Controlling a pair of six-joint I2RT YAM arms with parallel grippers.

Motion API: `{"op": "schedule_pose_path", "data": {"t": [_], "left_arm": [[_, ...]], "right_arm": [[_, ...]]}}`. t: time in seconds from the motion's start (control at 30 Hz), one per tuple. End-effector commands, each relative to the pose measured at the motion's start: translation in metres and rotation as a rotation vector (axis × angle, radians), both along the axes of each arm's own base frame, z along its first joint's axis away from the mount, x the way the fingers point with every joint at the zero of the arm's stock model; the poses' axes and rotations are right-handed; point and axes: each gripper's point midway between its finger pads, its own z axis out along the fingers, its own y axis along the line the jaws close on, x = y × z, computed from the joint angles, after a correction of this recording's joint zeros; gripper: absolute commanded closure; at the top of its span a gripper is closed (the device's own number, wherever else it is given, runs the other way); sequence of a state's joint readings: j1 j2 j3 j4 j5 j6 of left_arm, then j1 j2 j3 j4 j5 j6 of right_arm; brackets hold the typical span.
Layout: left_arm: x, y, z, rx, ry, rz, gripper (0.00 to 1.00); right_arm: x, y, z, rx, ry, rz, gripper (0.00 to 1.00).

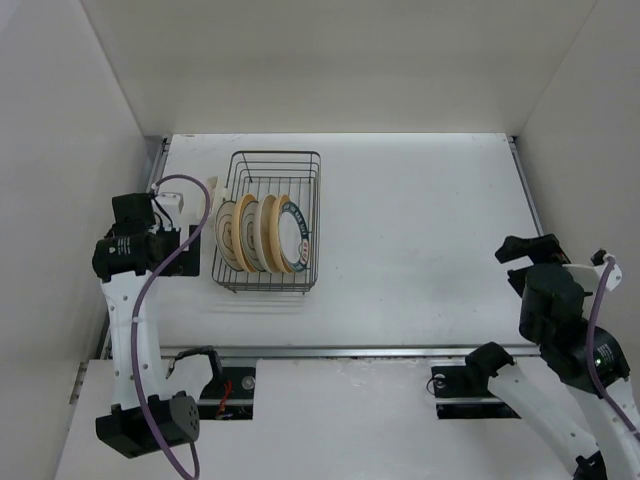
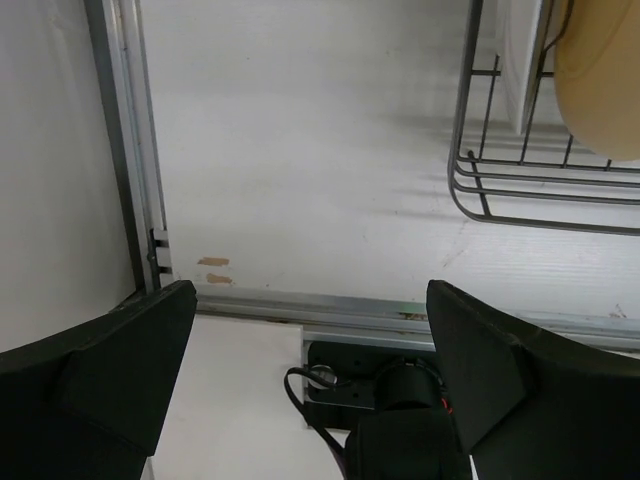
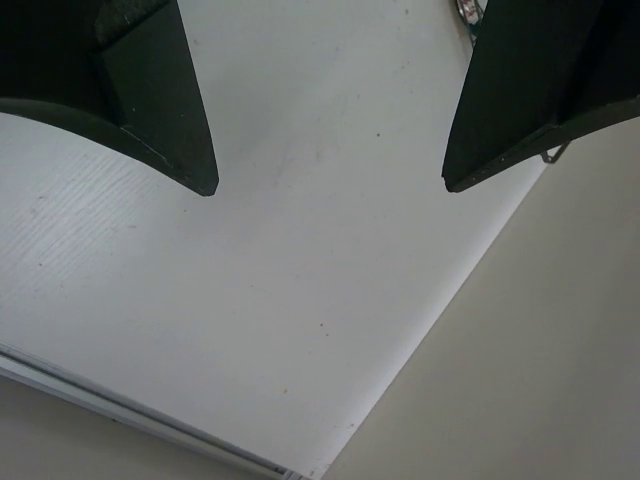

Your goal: Unload the plates from the dish rack

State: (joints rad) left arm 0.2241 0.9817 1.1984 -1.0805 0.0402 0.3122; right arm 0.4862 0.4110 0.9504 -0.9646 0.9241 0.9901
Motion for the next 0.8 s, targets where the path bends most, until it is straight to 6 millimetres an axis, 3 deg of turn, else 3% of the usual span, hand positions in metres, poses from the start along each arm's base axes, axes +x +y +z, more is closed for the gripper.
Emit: {"op": "schedule_pose_path", "data": {"t": [0.0,0.17,0.27,0.3,0.33,0.37,0.4,0.43,0.53,0.57,0.63,0.67,0.73,0.77], "left_arm": [[0.0,0.014,0.018,0.074,-0.048,0.047,0.0],[-0.006,0.033,0.021,0.166,0.018,0.09,0.0],[0.004,0.0,0.026,0.009,-0.005,-0.045,0.0],[0.014,-0.011,0.043,-0.037,-0.067,-0.086,0.0],[0.024,-0.033,0.048,-0.152,-0.078,-0.162,0.0],[0.029,-0.044,0.055,-0.205,-0.085,-0.197,0.0],[0.039,-0.053,0.078,-0.248,-0.137,-0.226,0.03],[0.053,-0.067,0.078,-0.341,-0.106,-0.279,0.11],[0.074,-0.086,0.091,-0.366,-0.066,-0.348,0.25],[0.09,-0.084,0.078,-0.343,-0.01,-0.342,0.3],[0.1,-0.095,0.073,-0.313,0.032,-0.364,0.42],[0.113,-0.085,0.058,-0.244,0.073,-0.313,0.47],[0.125,-0.083,0.048,-0.206,0.09,-0.283,0.63],[0.129,-0.083,0.042,-0.208,0.102,-0.281,0.65]], "right_arm": [[0.008,0.013,0.012,-0.045,-0.022,0.094,0.0],[0.01,0.012,0.018,-0.067,-0.015,0.09,0.0],[0.018,0.017,0.035,-0.078,-0.055,0.112,0.0],[0.021,0.02,0.037,-0.105,-0.051,0.13,0.0],[0.025,0.024,0.039,-0.113,-0.052,0.144,0.0],[0.034,0.032,0.044,-0.114,-0.06,0.17,0.0],[0.038,0.036,0.048,-0.118,-0.062,0.182,0.0],[0.042,0.04,0.047,-0.126,-0.053,0.193,0.0],[0.058,0.051,0.048,-0.141,-0.042,0.22,0.0],[0.061,0.053,0.049,-0.141,-0.042,0.22,0.0],[0.07,0.059,0.042,-0.155,-0.025,0.233,0.0],[0.072,0.06,0.04,-0.158,-0.017,0.233,0.0],[0.076,0.064,0.038,-0.154,-0.021,0.243,0.0],[0.076,0.064,0.038,-0.154,-0.021,0.243,0.0]]}}
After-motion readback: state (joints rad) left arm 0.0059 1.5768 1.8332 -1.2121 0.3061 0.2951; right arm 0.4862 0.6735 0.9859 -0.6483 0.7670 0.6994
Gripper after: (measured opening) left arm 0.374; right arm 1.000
